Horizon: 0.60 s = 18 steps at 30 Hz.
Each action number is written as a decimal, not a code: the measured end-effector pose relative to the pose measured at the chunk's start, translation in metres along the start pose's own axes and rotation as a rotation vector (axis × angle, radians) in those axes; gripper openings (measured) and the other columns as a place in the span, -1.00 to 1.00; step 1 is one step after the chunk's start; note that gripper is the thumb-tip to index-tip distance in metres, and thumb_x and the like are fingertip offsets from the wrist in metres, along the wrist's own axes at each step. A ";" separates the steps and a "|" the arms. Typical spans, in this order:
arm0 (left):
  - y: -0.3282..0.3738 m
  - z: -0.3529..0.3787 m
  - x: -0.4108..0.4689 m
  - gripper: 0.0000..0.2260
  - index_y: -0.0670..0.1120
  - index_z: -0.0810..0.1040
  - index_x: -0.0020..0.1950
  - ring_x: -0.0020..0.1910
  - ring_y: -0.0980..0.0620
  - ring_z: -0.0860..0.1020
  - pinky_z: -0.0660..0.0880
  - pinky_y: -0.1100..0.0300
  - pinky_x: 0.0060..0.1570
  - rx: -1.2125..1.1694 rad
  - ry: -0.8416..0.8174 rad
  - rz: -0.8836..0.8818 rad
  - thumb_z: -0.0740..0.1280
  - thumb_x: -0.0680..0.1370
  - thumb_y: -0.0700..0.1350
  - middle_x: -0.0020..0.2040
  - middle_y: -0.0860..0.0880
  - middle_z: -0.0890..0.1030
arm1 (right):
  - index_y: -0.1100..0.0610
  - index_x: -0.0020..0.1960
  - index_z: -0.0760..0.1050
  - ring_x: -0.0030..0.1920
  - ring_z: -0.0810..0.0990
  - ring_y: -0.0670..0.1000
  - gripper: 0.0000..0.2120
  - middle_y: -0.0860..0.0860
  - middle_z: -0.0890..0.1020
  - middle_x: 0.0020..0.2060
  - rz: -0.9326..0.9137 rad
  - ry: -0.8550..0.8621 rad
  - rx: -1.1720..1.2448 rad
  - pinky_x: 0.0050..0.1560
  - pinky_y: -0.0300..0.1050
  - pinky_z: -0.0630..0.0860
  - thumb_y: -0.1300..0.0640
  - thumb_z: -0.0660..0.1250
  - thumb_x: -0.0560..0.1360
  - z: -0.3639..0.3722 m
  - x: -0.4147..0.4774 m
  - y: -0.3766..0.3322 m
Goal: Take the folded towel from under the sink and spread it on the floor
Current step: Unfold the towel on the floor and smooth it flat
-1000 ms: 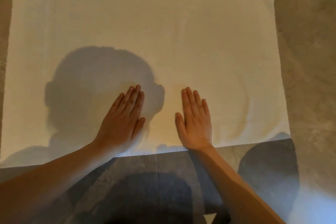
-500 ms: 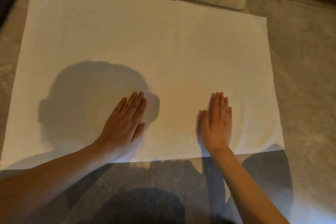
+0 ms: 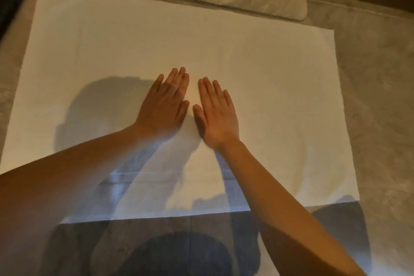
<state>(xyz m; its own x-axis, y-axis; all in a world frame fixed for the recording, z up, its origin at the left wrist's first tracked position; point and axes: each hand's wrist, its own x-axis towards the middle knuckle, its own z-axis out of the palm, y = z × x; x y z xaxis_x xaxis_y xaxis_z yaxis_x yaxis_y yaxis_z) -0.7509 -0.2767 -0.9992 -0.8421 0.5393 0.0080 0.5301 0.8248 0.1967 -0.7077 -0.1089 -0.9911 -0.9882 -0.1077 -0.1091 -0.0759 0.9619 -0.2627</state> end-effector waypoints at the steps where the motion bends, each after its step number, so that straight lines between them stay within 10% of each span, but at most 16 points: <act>1: 0.000 0.000 -0.001 -0.46 -0.21 0.05 0.58 0.58 -0.10 0.04 0.00 -0.06 0.53 -0.005 -0.001 -0.007 -0.06 0.65 0.00 0.60 -0.16 0.08 | 0.08 0.60 -0.05 0.58 -0.07 0.01 -0.44 -0.01 0.04 0.59 0.016 -0.001 -0.018 0.55 -0.03 -0.12 -0.07 -0.09 0.66 -0.002 -0.005 0.016; 18: 0.000 -0.021 0.059 -0.45 -0.18 0.14 0.58 0.57 -0.12 0.11 0.02 -0.04 0.54 -0.041 0.063 -0.005 -0.08 0.63 0.02 0.59 -0.16 0.14 | 0.11 0.60 -0.14 0.58 -0.13 -0.02 -0.42 0.00 -0.06 0.59 0.337 0.035 -0.076 0.55 -0.05 -0.17 -0.06 -0.20 0.62 -0.036 -0.035 0.128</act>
<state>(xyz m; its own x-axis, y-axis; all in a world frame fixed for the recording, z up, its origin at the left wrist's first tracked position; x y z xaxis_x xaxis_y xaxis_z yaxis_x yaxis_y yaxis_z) -0.8025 -0.2484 -0.9782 -0.8501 0.5221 0.0686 0.5222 0.8192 0.2370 -0.6872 0.0268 -0.9861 -0.9632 0.2266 -0.1444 0.2472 0.9581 -0.1450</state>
